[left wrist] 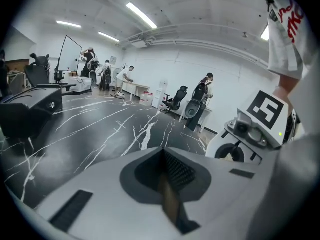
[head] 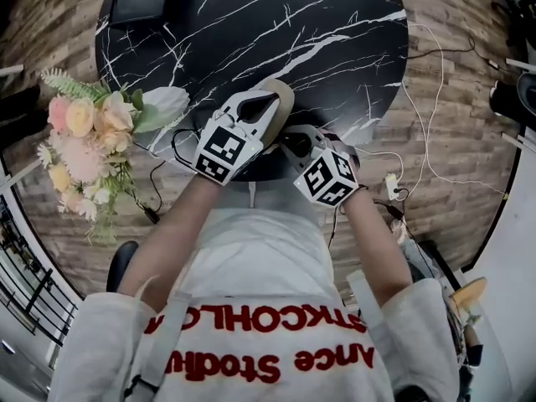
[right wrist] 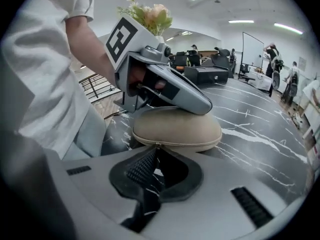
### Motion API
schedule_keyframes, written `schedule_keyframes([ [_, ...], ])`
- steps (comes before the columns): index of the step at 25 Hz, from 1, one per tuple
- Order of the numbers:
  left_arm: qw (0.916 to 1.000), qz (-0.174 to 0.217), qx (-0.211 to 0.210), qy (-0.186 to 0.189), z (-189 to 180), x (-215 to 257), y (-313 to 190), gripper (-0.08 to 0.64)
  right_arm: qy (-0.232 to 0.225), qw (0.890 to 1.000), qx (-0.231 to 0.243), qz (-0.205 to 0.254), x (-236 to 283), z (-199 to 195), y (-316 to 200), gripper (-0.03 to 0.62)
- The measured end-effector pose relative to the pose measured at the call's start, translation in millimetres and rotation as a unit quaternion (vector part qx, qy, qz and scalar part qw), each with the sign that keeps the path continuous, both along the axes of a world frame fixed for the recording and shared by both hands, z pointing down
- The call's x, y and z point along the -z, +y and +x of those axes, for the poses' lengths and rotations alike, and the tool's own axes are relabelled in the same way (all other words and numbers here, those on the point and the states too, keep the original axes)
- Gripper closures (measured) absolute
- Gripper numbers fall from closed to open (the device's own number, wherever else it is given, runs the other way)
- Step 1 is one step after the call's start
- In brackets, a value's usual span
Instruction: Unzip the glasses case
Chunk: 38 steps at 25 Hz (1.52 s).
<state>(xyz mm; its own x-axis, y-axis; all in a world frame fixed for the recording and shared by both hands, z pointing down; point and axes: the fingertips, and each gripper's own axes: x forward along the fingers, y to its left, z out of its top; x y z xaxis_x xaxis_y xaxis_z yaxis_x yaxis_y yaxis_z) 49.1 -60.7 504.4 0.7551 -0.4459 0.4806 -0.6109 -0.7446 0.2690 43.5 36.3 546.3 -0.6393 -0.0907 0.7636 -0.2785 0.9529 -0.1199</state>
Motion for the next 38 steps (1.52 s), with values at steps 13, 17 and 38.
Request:
schedule_keyframes([
  [13,0.9992,-0.011,-0.012,0.036,-1.9,0.9,0.1,0.558,-0.057,0.994,-0.070,-0.056,3.8,-55.0,47.1,0.575],
  [17,0.9992,-0.008,-0.020,0.035,-0.7,1.1,0.4,0.558,-0.101,0.983,-0.124,-0.085,11.2,-78.0,42.8,0.575],
  [38,0.9854,-0.162,-0.023,-0.047,-66.3,-33.9,69.8,0.558,0.028,0.982,-0.182,0.033,10.3,5.2,-35.4,0.571],
])
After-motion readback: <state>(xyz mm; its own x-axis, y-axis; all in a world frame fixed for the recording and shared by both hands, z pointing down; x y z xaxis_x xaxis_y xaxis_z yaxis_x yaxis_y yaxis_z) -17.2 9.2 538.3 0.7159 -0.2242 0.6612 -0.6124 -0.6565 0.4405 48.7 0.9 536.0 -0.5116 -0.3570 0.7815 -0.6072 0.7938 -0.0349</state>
